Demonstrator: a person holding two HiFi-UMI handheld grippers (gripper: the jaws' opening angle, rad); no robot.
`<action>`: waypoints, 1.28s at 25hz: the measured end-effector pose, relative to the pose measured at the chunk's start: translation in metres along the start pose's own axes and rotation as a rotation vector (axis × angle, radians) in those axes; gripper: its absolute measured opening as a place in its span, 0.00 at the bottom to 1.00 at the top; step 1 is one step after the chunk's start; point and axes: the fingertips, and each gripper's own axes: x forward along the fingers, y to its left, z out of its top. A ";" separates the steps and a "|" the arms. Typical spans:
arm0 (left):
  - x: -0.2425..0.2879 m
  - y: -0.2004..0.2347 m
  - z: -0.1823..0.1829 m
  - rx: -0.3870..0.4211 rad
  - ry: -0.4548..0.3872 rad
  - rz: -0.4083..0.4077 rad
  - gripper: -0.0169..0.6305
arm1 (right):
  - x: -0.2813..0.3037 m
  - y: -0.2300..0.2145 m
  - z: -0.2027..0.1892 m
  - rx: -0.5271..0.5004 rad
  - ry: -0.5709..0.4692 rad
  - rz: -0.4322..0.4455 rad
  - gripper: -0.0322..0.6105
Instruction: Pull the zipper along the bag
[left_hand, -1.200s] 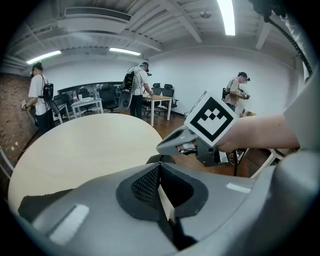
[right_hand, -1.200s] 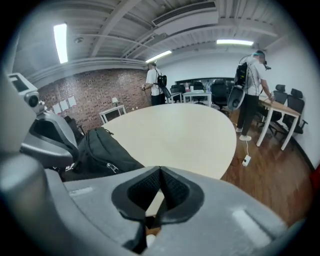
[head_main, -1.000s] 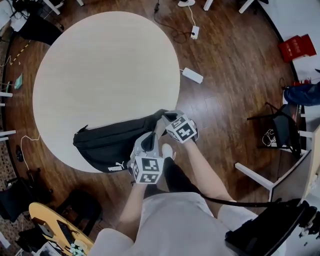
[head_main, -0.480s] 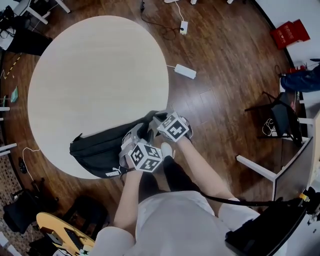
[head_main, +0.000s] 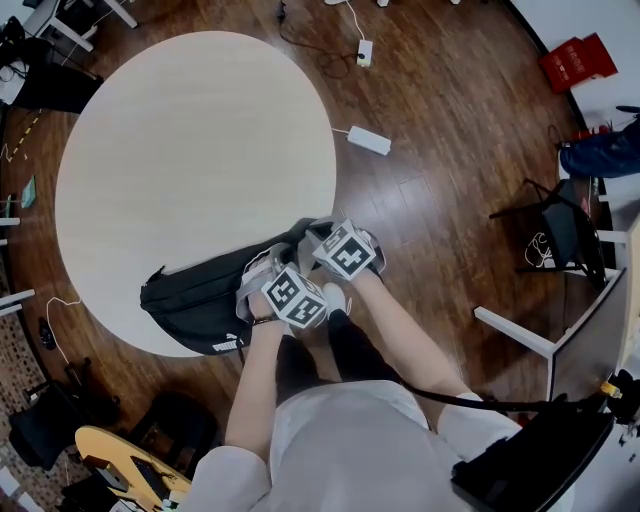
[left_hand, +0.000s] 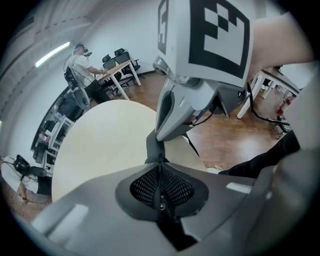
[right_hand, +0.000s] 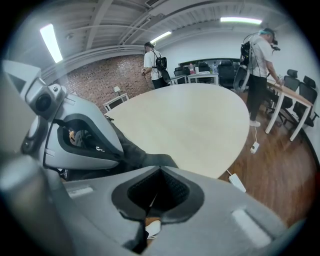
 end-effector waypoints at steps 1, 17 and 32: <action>-0.001 0.000 0.001 -0.005 -0.007 0.000 0.07 | -0.001 0.001 0.001 0.003 -0.001 0.001 0.04; -0.062 -0.022 0.009 -0.052 -0.196 0.023 0.05 | 0.009 0.029 0.005 -0.017 0.014 -0.008 0.04; -0.111 -0.023 0.005 -0.089 -0.367 0.063 0.05 | 0.006 0.021 0.004 0.031 0.009 -0.054 0.04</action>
